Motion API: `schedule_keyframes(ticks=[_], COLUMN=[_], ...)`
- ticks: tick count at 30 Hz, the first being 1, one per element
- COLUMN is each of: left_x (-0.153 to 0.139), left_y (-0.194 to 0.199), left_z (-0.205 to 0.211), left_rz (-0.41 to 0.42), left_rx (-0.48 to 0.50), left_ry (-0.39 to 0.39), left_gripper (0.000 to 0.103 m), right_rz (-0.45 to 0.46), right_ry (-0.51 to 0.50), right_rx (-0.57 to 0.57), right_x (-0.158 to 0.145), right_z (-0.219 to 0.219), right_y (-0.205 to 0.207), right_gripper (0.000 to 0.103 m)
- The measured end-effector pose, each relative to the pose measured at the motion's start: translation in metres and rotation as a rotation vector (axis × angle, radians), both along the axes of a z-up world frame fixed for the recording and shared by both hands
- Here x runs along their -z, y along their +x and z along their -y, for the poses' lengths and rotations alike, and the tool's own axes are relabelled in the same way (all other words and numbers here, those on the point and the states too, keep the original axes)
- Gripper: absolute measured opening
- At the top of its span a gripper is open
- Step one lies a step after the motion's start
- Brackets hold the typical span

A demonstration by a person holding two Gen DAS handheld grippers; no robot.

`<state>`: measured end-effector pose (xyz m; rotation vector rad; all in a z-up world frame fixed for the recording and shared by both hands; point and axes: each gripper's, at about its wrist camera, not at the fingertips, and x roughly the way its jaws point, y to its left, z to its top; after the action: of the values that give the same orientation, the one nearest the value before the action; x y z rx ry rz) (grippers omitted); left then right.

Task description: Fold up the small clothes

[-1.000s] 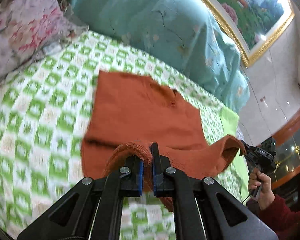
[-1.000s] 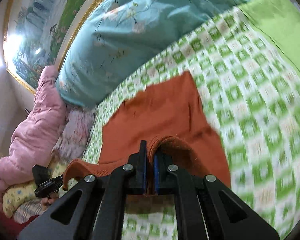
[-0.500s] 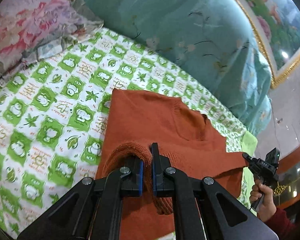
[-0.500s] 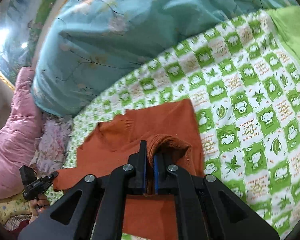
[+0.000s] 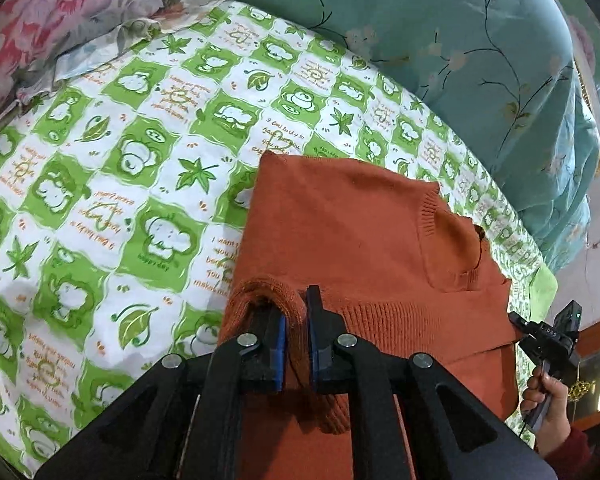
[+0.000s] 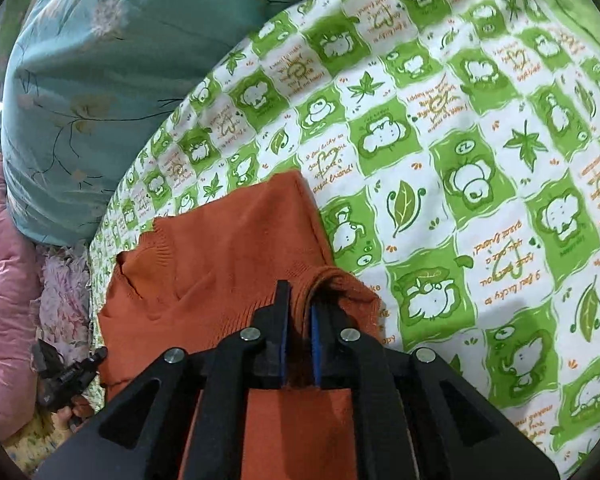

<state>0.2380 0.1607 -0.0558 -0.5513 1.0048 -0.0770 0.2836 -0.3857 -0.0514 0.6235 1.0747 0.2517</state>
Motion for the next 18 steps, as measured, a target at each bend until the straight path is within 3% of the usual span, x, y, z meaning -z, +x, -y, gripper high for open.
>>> schedule_keyframes(ticks=[2, 4, 6, 9, 12, 15, 18], left_x=[-0.007, -0.016, -0.027, -0.039, -0.025, 0.001, 0.005], left_y=[-0.008, -0.021, -0.038, -0.065, -0.073, -0.065, -0.047], left_z=[-0.002, -0.003, 0.0, 0.021, 0.065, 0.111, 0.127], left_rz=[0.003, -0.003, -0.002, 0.024, -0.034, -0.099, -0.089], left_rx=[-0.002, -0.009, 0.001, 0.08, 0.228, 0.351, 0.39], left_ry=[0.007, 0.042, 0.074, 0.053, 0.02, 0.095, 0.134], left_gripper=[0.019, 0.034, 0.035, 0.036, 0.037, 0.037, 0.042], right_rz=[0.016, 0.044, 0.099, 0.157, 0.164, 0.089, 0.045], right_ry=[0.004, -0.003, -0.028, -0.018, -0.033, -0.122, -0.214], right_rx=[0.003, 0.014, 0.034, -0.014, -0.237, -0.502, -0.642], right_x=[-0.009, -0.02, -0.039, -0.056, -0.054, -0.032, -0.01], right_z=[0.004, 0.009, 0.014, 0.006, -0.037, -0.093, -0.122], right_y=[-0.005, -0.013, -0.027, -0.046, -0.061, -0.067, -0.062], right_gripper=[0.022, 0.044, 0.056, 0.056, 0.056, 0.056, 0.056])
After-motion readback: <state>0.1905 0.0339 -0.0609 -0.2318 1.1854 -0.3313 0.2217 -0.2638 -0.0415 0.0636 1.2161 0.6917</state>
